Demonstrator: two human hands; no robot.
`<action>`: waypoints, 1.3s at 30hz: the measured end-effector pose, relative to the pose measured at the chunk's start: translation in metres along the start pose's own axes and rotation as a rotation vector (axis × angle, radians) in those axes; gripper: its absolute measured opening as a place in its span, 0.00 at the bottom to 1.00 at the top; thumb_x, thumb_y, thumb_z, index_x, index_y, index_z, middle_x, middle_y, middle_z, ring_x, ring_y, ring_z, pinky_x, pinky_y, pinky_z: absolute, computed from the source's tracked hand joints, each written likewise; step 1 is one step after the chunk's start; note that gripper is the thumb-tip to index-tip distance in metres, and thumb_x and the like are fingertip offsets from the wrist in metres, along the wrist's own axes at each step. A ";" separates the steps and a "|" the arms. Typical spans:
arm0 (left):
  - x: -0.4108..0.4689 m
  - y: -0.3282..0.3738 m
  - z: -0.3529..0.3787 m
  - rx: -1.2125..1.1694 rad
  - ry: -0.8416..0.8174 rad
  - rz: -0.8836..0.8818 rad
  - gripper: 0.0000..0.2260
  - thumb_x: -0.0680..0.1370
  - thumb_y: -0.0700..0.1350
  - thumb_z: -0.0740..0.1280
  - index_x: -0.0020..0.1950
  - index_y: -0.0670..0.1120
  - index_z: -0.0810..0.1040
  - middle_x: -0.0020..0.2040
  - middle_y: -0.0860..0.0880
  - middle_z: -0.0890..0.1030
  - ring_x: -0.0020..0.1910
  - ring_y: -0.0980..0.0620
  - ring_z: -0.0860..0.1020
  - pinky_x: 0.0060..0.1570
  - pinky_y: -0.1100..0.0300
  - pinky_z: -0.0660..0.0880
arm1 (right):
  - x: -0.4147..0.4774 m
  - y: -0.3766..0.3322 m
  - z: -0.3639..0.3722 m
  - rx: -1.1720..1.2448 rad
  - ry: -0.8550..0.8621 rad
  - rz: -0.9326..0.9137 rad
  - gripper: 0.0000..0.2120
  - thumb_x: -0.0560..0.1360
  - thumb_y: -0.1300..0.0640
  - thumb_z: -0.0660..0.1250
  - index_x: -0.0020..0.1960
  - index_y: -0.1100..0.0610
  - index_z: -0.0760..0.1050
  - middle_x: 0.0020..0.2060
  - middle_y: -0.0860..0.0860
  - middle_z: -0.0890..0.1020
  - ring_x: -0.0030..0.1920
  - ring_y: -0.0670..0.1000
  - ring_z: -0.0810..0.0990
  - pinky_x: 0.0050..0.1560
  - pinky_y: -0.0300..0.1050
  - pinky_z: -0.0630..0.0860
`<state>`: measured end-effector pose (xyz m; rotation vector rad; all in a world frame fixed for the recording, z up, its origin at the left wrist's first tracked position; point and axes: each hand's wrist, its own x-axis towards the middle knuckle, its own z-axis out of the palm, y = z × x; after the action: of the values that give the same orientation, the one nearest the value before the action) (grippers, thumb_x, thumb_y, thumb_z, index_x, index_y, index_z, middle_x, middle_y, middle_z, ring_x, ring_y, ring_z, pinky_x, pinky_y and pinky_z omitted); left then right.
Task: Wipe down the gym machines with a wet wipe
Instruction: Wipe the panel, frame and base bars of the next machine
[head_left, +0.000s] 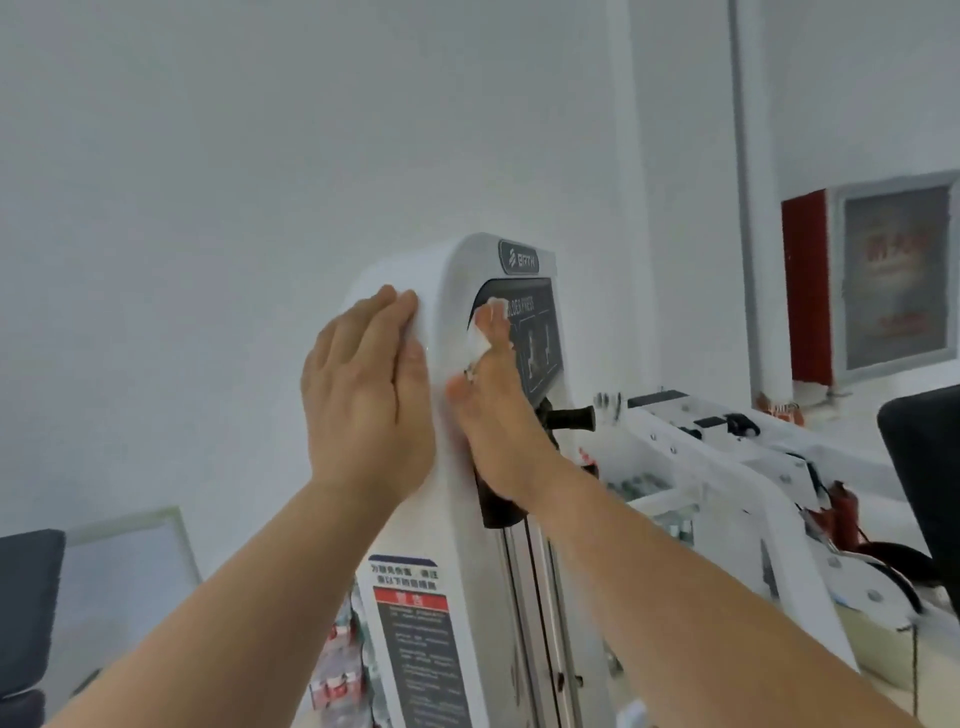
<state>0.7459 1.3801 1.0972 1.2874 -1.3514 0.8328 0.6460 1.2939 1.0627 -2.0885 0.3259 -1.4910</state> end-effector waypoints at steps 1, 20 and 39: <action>0.000 0.000 0.000 -0.007 -0.002 0.000 0.19 0.82 0.47 0.56 0.71 0.47 0.76 0.71 0.49 0.75 0.72 0.49 0.69 0.73 0.52 0.62 | 0.018 -0.006 -0.011 0.043 0.018 0.057 0.51 0.73 0.21 0.49 0.83 0.51 0.39 0.83 0.49 0.43 0.82 0.46 0.38 0.81 0.59 0.42; 0.008 0.007 -0.010 -0.013 -0.064 -0.052 0.18 0.80 0.47 0.57 0.67 0.51 0.78 0.66 0.55 0.77 0.68 0.54 0.71 0.69 0.51 0.67 | 0.012 -0.016 -0.006 -0.220 -0.109 -0.499 0.55 0.73 0.22 0.39 0.82 0.66 0.41 0.81 0.59 0.37 0.81 0.59 0.33 0.79 0.68 0.40; 0.056 0.054 0.012 0.452 -0.132 -0.161 0.15 0.80 0.52 0.60 0.66 0.54 0.74 0.61 0.50 0.76 0.62 0.44 0.71 0.59 0.53 0.66 | -0.005 0.105 -0.034 -0.449 -0.293 -0.702 0.50 0.75 0.26 0.43 0.82 0.64 0.40 0.81 0.63 0.37 0.80 0.67 0.36 0.78 0.71 0.45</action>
<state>0.6975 1.3648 1.1581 1.8033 -1.1772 0.9885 0.6245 1.2000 1.0079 -2.9442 -0.2429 -1.5299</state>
